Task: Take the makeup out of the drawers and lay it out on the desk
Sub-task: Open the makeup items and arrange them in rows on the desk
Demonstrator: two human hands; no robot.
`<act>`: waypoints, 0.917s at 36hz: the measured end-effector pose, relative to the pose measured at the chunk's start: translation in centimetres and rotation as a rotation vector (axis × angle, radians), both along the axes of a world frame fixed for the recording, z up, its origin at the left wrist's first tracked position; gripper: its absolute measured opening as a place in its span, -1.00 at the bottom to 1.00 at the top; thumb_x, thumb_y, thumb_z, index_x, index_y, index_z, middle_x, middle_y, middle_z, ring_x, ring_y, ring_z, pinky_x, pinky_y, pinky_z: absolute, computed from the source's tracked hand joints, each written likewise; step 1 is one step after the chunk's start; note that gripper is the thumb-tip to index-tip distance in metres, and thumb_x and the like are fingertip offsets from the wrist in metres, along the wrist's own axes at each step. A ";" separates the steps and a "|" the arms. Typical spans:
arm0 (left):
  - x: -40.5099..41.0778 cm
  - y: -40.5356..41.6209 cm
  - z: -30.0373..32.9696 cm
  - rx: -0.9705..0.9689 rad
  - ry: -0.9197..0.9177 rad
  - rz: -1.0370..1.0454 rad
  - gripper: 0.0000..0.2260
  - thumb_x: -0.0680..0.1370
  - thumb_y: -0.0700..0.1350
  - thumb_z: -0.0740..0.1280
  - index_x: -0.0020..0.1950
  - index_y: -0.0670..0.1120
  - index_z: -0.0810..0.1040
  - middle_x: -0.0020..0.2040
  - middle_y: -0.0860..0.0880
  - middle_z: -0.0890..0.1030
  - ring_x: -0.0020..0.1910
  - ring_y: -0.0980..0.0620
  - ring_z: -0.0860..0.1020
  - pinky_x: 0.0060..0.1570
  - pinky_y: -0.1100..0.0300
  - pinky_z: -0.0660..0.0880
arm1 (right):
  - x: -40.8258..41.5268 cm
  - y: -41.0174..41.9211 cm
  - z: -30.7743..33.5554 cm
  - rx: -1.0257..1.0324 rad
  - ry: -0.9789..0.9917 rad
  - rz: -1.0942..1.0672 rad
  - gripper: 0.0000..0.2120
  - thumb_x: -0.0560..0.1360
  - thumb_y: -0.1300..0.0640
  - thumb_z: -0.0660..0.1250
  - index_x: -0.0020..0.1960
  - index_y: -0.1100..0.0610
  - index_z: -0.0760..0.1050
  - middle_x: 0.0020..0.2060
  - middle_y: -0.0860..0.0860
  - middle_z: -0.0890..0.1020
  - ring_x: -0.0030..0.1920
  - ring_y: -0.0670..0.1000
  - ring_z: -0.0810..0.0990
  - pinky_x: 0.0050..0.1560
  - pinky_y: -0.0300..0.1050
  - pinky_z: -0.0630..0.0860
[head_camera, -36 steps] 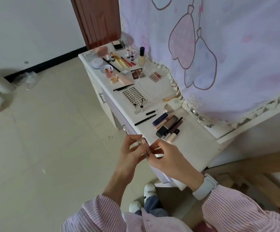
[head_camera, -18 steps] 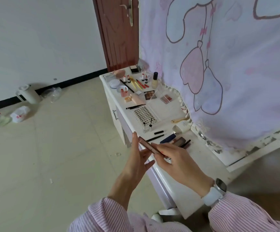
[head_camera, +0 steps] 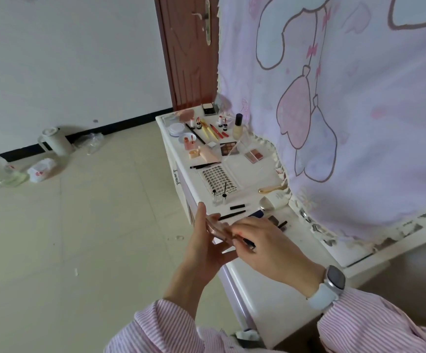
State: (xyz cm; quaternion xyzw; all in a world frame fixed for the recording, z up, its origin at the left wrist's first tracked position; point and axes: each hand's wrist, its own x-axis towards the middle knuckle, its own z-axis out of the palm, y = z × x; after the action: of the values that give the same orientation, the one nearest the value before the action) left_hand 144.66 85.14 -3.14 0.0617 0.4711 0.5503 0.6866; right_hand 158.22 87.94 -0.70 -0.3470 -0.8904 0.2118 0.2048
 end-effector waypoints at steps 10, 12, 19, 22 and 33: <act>1.3 -0.3 -1.3 -0.014 -0.029 -0.217 -0.49 0.45 0.29 0.22 0.05 -0.12 0.61 -0.02 -0.22 0.64 -0.11 -0.17 0.65 -0.16 -0.08 0.58 | 2.6 0.8 -1.5 -0.067 -0.065 -0.093 -0.70 0.48 0.07 0.13 0.10 0.14 0.53 -0.11 -0.02 0.61 -0.17 -0.06 0.54 -0.17 -0.17 0.49; 1.1 -0.6 -1.9 -0.057 -0.077 -0.323 -0.43 0.46 0.29 0.22 0.16 -0.16 0.57 0.09 -0.27 0.60 0.01 -0.25 0.61 -0.08 -0.13 0.56 | 3.5 1.3 -2.1 -0.161 -0.041 -0.150 -0.77 0.54 0.11 0.15 0.07 0.14 0.53 -0.14 -0.04 0.61 -0.20 -0.09 0.54 -0.16 -0.16 0.51; 1.7 -1.1 -7.3 -0.211 -0.049 -0.538 -0.46 0.54 0.27 0.12 0.26 -0.11 0.51 0.13 -0.23 0.59 0.08 -0.22 0.57 0.04 -0.14 0.52 | 7.7 1.3 -7.0 -0.519 -0.082 -0.401 -0.78 0.61 0.16 0.10 0.06 0.14 0.52 -0.18 -0.10 0.58 -0.20 -0.19 0.53 -0.09 -0.30 0.45; 2.6 -1.0 -9.4 -0.285 0.082 -0.516 -0.55 0.57 0.18 0.15 0.25 -0.13 0.49 0.09 -0.18 0.57 -0.02 -0.15 0.58 -0.14 -0.02 0.55 | 9.4 0.8 -9.6 -0.573 -0.146 -0.501 -0.76 0.61 0.17 0.08 0.08 0.16 0.52 -0.18 -0.06 0.58 -0.23 -0.21 0.50 -0.08 -0.30 0.40; 7.4 -0.1 -11.5 -0.261 0.536 -0.413 -0.88 0.56 -0.09 0.26 0.07 -0.07 0.50 0.05 -0.03 0.49 -0.04 0.05 0.46 0.15 0.09 0.45 | 11.7 1.2 -12.4 -0.591 -0.167 -0.678 -0.77 0.61 0.18 0.06 0.07 0.17 0.49 -0.11 0.04 0.59 -0.14 0.00 0.53 -0.03 -0.13 0.45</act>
State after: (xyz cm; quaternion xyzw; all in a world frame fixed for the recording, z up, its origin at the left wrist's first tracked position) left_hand 152.07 85.08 -14.63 0.2094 0.6783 0.2994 0.6374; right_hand 169.88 89.12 -13.12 -0.6782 -0.6414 0.3492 0.0821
